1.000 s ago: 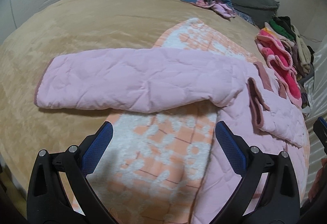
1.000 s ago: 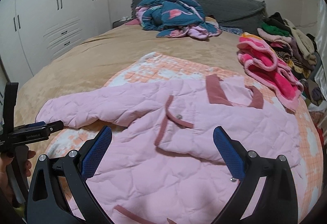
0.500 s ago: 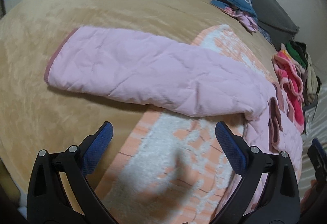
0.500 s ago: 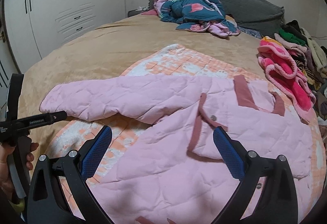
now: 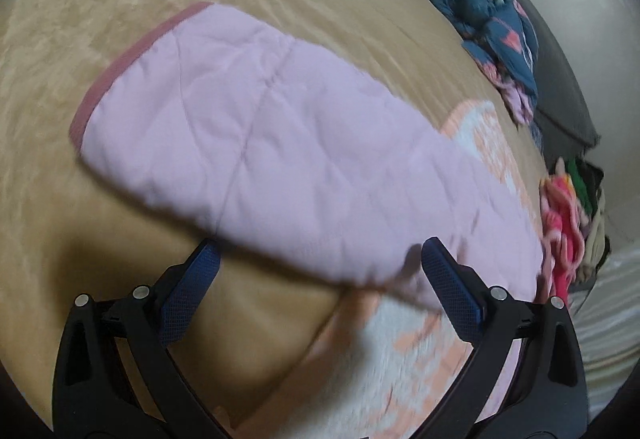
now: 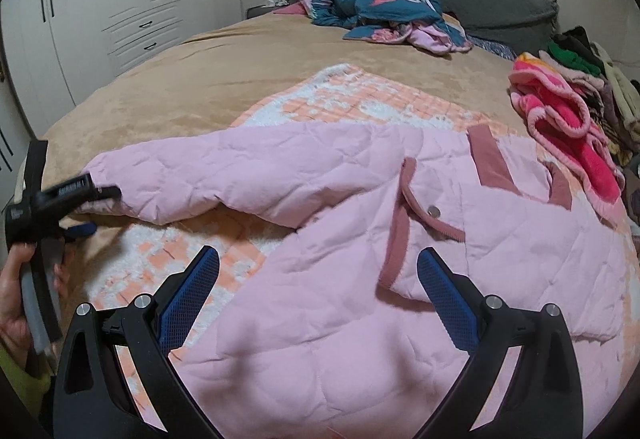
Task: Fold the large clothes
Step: 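Move the left tool along the jacket to the other sleeve's cuff, then grasp the ribbed sleeve cuff with the left tool and lift it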
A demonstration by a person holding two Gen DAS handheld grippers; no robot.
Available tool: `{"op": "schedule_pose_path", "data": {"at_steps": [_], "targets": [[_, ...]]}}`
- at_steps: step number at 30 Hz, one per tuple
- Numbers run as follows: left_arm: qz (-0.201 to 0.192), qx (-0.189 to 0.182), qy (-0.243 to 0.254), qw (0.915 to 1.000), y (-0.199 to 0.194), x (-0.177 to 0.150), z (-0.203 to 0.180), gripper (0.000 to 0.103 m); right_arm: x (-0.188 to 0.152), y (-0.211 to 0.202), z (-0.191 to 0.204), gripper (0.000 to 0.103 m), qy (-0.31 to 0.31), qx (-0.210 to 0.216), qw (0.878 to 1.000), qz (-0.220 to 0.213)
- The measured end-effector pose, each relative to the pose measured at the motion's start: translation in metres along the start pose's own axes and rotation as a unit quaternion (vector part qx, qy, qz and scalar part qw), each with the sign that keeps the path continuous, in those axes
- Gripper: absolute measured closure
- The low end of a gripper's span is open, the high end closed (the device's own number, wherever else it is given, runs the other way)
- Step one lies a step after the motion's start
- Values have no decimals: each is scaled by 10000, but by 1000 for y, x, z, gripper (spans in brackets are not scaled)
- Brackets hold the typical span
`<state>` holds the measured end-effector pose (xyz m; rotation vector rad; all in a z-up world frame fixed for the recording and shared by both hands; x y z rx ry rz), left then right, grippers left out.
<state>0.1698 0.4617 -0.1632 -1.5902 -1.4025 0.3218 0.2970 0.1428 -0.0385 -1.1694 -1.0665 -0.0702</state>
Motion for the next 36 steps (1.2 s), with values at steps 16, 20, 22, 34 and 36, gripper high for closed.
{"op": "schedule_pose_path", "data": {"at_steps": [16,20,22,34,36], "targets": [[-870,410,517,9940,-36,64,-22,87,-30,-26,-84,4,751,-422,9963,-6],[-1137,300,761,9901,-62,74,-52,89,-33,-39,-100,4,899,-473,9948,-86],[-1239,220,854,9884,-74,77,-67,89,-35,-46,-105,4,957,-476,9942,-131],[-1894,-412,1798,9644,-169,68,-191,91,-47,-109,-131,4,1258,-593,9892,-462],[-1961,-496,1960,9595,-182,59,-209,91,-48,-122,-135,4,1303,-596,9881,-564]]}}
Point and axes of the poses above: each gripper's, at about its wrist camera, not at the fingertips, and y roughly the way its jaws point, z to its left, x to its top, the point moved 7 cm from there along y, roughly the way its jaws point, and after that the axes turned 2 degrees about -z, right-handed, at the moved point
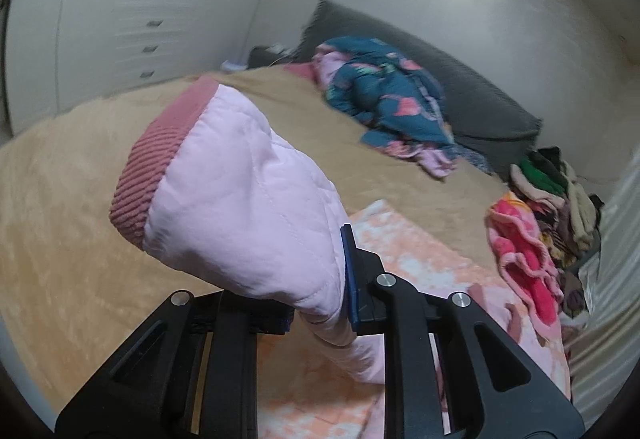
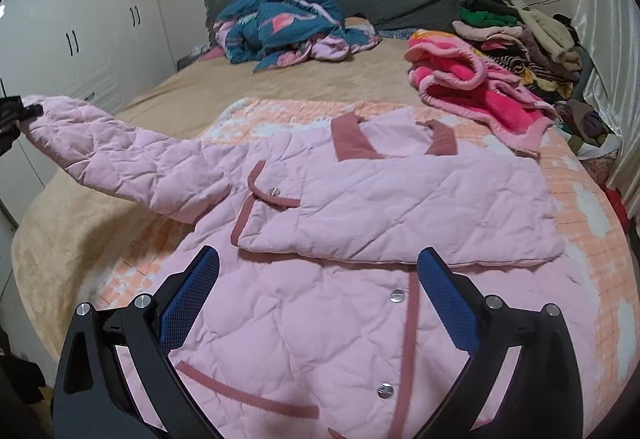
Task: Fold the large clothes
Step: 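Grasp the ribbed sleeve cuff with the left tool and lift it, then fold the lifted sleeve across the jacket body and open the left tool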
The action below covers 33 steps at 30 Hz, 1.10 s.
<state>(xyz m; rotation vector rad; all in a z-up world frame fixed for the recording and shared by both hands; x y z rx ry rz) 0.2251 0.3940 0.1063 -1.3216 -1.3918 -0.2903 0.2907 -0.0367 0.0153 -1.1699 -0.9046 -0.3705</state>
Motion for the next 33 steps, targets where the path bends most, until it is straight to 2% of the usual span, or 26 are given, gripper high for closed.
{"op": "schedule_pose_path", "data": {"at_steps": [8,15,25,33], "targets": [[-229,-333,517,9978,-35,2,-80,92,5,-43,-30,4,346,3,9988,-335],[-320,-534,1016,9929,-54,-16,-148,92,0,-72,-59,4,636,5,9964,-568],[-318,-732,1472,9859,-69,-43,-215,92,-18,-99,-103,4,779,-307,9943,-656],[-248,-877,1695,9813,-72,-66,-265,94,-27,-118,-140,4,1064,-312,9905,-810]]}}
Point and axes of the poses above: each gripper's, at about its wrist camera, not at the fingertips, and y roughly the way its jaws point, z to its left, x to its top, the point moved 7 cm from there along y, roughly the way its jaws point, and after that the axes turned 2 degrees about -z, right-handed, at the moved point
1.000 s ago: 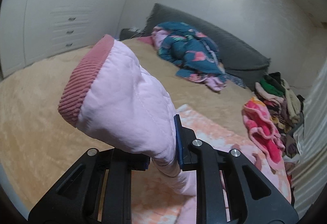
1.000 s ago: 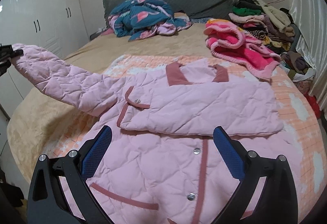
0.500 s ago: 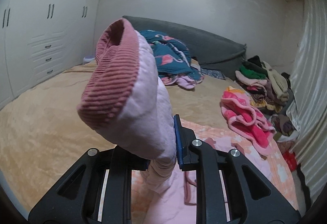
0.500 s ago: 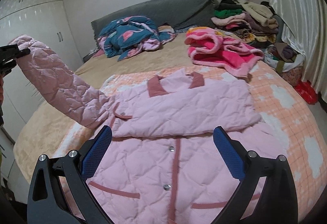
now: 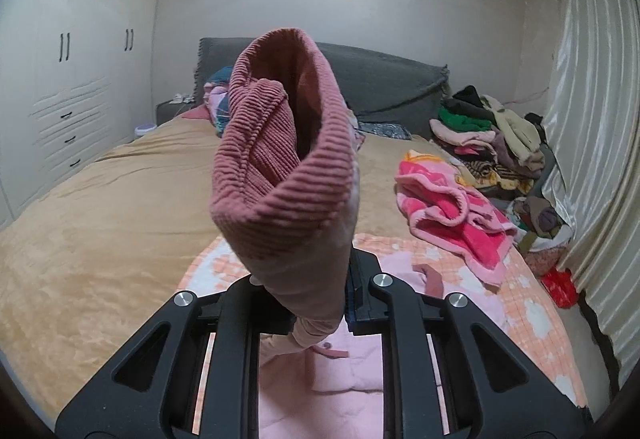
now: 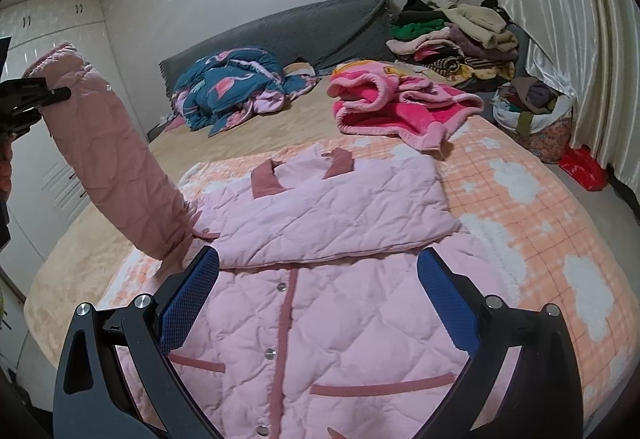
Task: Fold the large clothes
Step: 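Fold the lifted sleeve across the jacket body and open the left tool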
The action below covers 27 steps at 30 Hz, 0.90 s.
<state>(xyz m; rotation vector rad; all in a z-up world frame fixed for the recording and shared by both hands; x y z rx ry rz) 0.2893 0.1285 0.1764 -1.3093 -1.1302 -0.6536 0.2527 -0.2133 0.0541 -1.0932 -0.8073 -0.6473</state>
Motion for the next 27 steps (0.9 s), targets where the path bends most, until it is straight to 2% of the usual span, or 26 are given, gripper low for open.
{"op": "schedule_pose_path", "data": {"at_steps": [8,17,27], "targets": [[85,-182,158,9997,13,-11,-46,95,-1,-14,-29,4,153,-22,9999,-77],[287,-461,337,9980,27,-30,-89,96,-5,-21,-56,4,236,-243,9994,-98],[648,-913,657,9915,53,-71,-137,96,-17,-11,-86,4,429,-478,9979,19]]}}
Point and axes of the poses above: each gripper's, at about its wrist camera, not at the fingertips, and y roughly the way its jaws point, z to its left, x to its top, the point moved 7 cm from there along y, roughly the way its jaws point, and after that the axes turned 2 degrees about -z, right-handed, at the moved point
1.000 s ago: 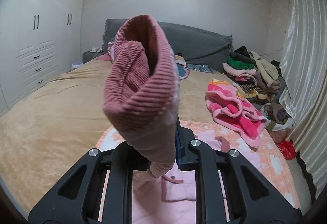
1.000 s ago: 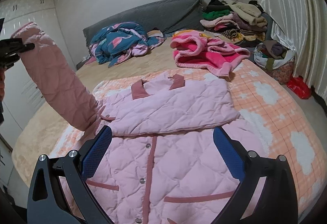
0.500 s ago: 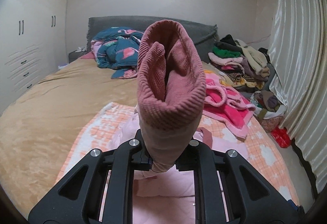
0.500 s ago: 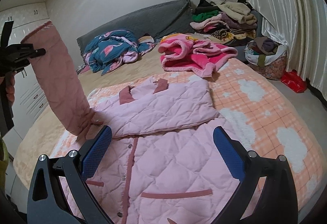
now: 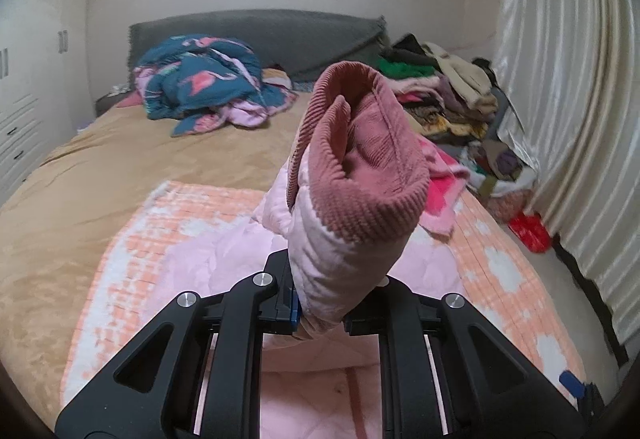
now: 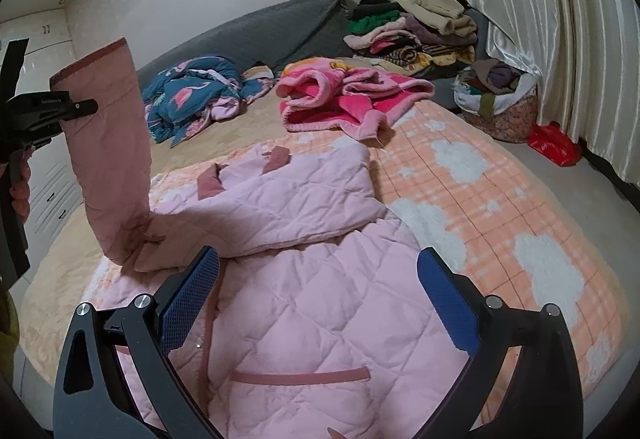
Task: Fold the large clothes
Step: 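Fold the lifted sleeve across the jacket body and open the left tool, then grasp the ribbed cuff of the folded sleeve with the right tool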
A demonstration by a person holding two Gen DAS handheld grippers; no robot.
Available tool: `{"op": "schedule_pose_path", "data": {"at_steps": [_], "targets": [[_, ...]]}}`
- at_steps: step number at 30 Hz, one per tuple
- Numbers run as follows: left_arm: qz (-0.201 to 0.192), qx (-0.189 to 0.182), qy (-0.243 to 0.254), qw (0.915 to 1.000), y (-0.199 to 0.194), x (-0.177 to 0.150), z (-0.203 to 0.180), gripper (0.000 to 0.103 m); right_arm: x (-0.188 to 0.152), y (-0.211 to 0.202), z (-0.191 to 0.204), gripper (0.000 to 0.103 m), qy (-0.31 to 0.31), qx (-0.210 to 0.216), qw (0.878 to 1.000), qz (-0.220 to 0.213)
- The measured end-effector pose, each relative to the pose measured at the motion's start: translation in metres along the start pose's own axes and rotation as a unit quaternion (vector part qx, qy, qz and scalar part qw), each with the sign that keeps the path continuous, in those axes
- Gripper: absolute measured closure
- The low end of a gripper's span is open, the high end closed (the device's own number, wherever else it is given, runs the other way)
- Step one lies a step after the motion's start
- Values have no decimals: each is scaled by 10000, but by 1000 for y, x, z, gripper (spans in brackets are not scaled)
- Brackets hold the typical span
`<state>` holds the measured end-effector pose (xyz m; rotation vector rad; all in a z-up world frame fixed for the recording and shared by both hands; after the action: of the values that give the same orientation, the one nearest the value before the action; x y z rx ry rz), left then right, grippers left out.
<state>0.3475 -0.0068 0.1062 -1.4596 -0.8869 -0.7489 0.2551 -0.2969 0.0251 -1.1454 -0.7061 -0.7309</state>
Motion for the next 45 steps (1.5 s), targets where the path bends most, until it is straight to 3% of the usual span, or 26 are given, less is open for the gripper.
{"op": "schedule_pose_path", "data": {"at_steps": [13,22,25,27,30,34,38,42,45], "targets": [[859,-693,622,9919,65,-80,-64,94,-24,17,-42,4,480,-250,9982,262],[1379,-1134,1134,9774,95,-135,-96,78,-40,26,-69,4,734,-481,9949,487],[1577,-1235,1302,9710,102,-152,-102,67,-43,28,-76,4,766,-558,9940,540],[1767,-1445,1423,9632,103,-165,-107,40,-43,30,-79,4,772,-607,9936,561],[1954,-1664,1587,9534,102,-181,-112,22,-42,34,-81,4,794,-653,9929,600],[2140,-1955,1413,9466,93,-190,-104,12,-42,41,-79,4,802,-658,9925,640],[2111,-1885,1106,9527,85,-181,-75,9,-42,53,-68,4,743,-595,9926,758],[1972,-1064,818,9711,89,-162,-17,9,-43,74,-35,4,577,-251,9934,956],[1841,-563,569,9796,92,-149,24,9,-45,91,-3,4,399,3,9930,1116]]}}
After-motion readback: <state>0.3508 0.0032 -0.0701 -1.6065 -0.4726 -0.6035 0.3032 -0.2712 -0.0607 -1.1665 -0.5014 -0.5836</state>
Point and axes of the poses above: each gripper's, at about its wrist camera, not at the fingertips, and y roughly the way its jaws point, z to its left, x to its top, the point moved 7 cm from there along y, roughly the way its jaws point, and after that the axes turned 2 degrees about -z, right-handed, at the moved point
